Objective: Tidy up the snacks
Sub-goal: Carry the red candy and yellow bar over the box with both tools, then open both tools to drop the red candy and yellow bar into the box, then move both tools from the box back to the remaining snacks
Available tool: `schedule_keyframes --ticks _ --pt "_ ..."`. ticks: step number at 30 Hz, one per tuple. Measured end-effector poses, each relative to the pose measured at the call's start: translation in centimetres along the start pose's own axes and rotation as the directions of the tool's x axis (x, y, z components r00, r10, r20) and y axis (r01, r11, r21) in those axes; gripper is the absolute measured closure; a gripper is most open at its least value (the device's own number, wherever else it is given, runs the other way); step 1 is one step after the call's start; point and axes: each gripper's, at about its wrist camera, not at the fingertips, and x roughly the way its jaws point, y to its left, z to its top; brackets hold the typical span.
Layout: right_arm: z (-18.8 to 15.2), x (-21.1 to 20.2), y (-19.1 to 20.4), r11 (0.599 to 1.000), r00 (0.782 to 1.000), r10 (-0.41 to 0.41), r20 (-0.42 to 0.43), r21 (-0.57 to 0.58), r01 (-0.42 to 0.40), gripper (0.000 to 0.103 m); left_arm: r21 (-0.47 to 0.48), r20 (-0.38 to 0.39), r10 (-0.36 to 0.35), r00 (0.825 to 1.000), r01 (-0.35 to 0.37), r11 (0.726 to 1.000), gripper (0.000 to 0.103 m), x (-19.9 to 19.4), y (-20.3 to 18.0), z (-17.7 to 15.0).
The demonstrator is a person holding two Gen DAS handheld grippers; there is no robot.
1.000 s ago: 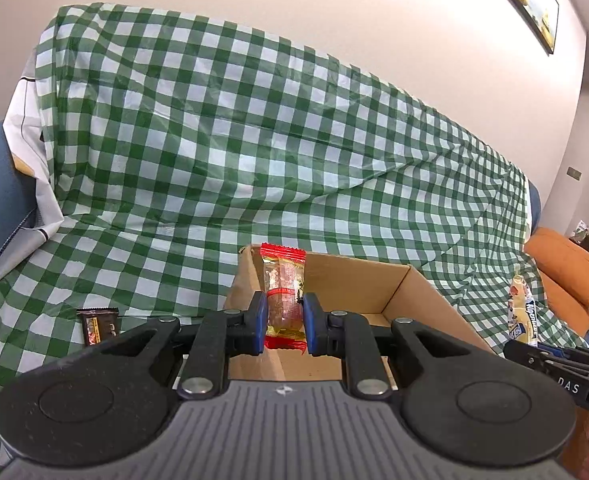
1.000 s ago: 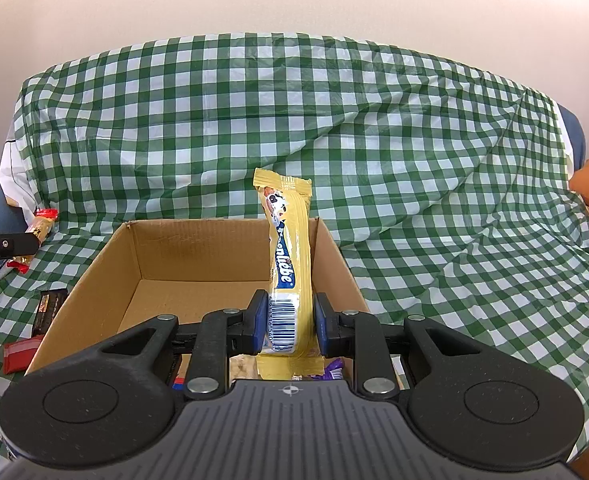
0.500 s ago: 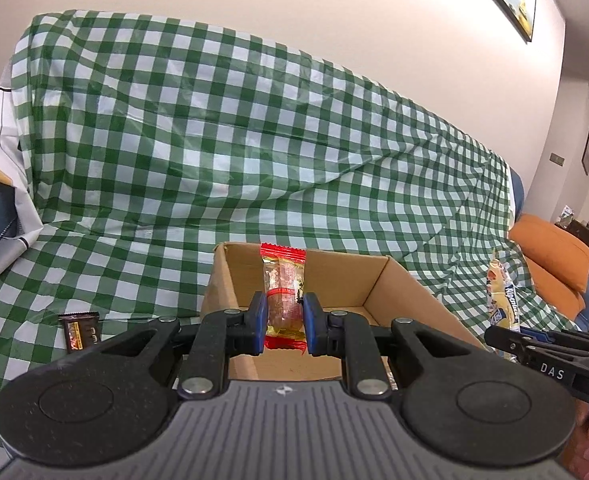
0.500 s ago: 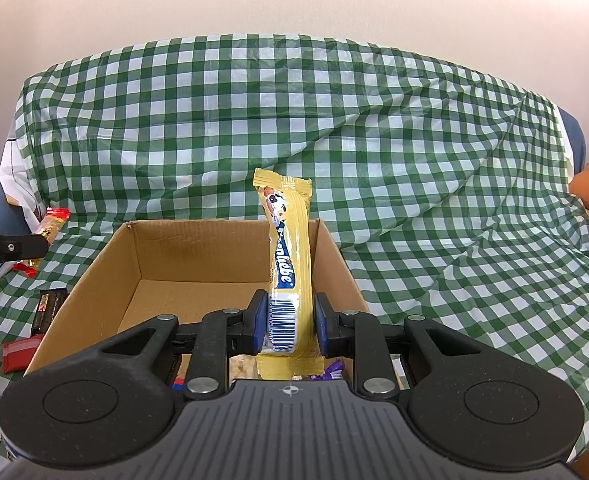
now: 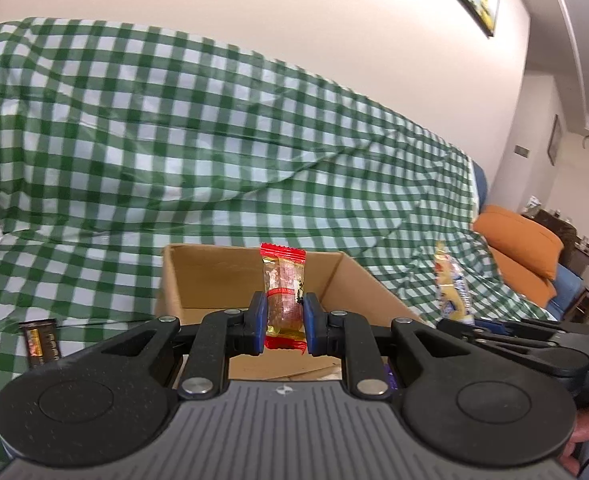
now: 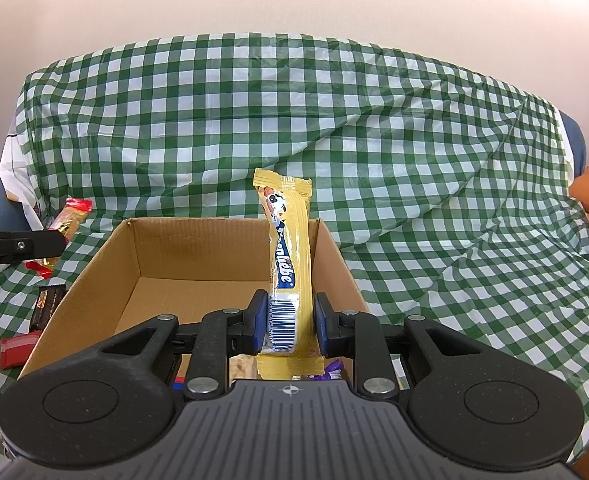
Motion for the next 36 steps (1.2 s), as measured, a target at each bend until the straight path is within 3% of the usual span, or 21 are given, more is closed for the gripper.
schedule_keyframes --ticks 9,11,13,17,19,24,29,31,34,36 --pt "0.1 0.3 -0.3 1.0 1.0 0.014 0.002 -0.023 -0.014 0.077 0.026 -0.018 -0.054 0.998 0.055 0.998 0.082 0.8 -1.8 -0.6" --pt "0.1 0.4 -0.3 0.999 1.0 0.017 0.002 -0.029 -0.017 0.077 0.036 -0.054 -0.073 0.996 0.075 0.997 0.077 1.3 -2.0 -1.0" --pt "0.1 0.5 -0.4 0.999 1.0 0.016 0.002 -0.029 -0.016 0.077 0.048 -0.057 -0.069 0.996 0.072 0.996 0.064 1.4 -2.1 -1.2" --pt "0.2 0.6 -0.5 1.0 1.0 0.014 -0.004 -0.006 -0.014 0.059 0.037 -0.052 -0.062 0.997 0.064 0.997 0.064 1.2 -1.7 -1.3" --pt "0.3 0.7 -0.5 1.0 1.0 0.014 -0.005 0.0 -0.014 0.057 0.032 -0.057 -0.054 0.997 0.056 0.998 0.064 1.1 -1.3 -1.3" --pt "0.4 1.1 0.2 0.999 1.0 0.028 -0.01 -0.019 -0.028 0.056 0.056 -0.111 0.015 0.994 -0.008 0.998 0.064 1.2 -0.3 -1.6" --pt "0.2 0.6 1.6 0.998 0.999 0.047 -0.007 -0.045 -0.047 0.056 -0.021 -0.151 0.05 0.987 -0.054 0.998 0.064 0.5 2.1 -1.1" --pt "0.3 0.6 2.1 0.997 0.998 0.057 -0.004 -0.048 -0.057 0.056 -0.073 -0.236 0.036 0.971 -0.055 0.996 0.064 1.1 3.6 0.1" --pt "0.5 0.2 3.2 0.995 0.996 0.085 0.003 -0.048 -0.085 0.056 0.052 -0.316 0.125 0.941 -0.114 0.992 0.064 2.1 4.5 2.8" --pt "0.6 0.0 4.1 0.993 0.994 0.105 0.013 -0.057 -0.104 0.057 0.095 -0.287 0.16 0.945 -0.138 0.986 0.064 2.2 5.6 4.4"
